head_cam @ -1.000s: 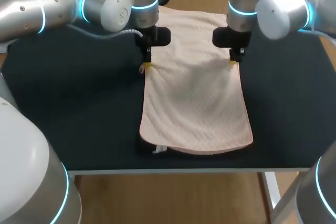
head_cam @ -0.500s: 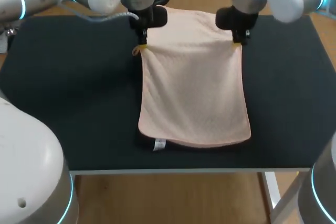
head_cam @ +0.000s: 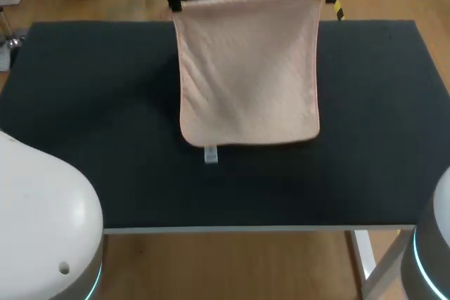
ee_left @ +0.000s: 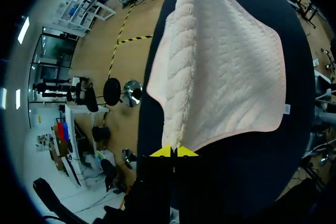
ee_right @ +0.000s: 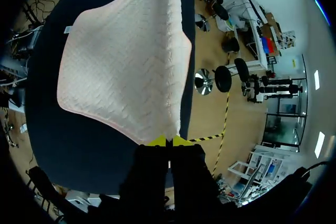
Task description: Fold the towel
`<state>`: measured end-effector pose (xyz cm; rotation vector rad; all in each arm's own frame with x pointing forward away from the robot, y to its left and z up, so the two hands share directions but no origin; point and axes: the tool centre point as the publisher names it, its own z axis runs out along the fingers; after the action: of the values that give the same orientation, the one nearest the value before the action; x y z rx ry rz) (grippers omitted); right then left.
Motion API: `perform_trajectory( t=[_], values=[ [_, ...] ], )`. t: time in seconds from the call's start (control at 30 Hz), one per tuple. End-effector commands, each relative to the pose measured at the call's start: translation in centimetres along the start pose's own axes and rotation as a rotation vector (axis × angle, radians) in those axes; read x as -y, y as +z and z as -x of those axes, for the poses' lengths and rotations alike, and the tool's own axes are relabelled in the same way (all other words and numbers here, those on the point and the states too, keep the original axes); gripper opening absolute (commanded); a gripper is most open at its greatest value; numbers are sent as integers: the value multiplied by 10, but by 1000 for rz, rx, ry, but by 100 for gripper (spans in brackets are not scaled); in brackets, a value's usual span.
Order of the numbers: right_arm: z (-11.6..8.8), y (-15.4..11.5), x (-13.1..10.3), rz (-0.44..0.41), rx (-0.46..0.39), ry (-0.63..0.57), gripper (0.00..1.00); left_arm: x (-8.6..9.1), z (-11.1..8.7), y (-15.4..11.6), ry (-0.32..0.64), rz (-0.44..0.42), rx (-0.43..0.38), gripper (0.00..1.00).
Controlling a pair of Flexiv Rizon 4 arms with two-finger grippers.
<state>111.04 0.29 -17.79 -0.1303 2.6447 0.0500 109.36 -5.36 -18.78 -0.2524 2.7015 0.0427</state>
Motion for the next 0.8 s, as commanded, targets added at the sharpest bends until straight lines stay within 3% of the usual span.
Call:
perform_trajectory(
  t=[0.03,0.17,0.4,0.57,0.7,0.8],
  values=[
    [18,-48,-1,2,27,-11,0,-5,24,-77,-18,26,43,0],
    [44,-67,-4,1,61,-14,0,-7,53,-99,-41,20,78,0],
    [103,-106,-2,-31,206,-30,0,-8,108,-125,-57,23,149,0],
    [141,-110,3,-76,260,-54,0,-5,132,-130,-62,28,195,0],
    [147,-96,7,-69,252,-78,0,-2,133,-119,-55,27,221,0],
    [132,-91,11,-62,270,-66,0,-1,120,-109,-42,24,208,0]
  ],
)
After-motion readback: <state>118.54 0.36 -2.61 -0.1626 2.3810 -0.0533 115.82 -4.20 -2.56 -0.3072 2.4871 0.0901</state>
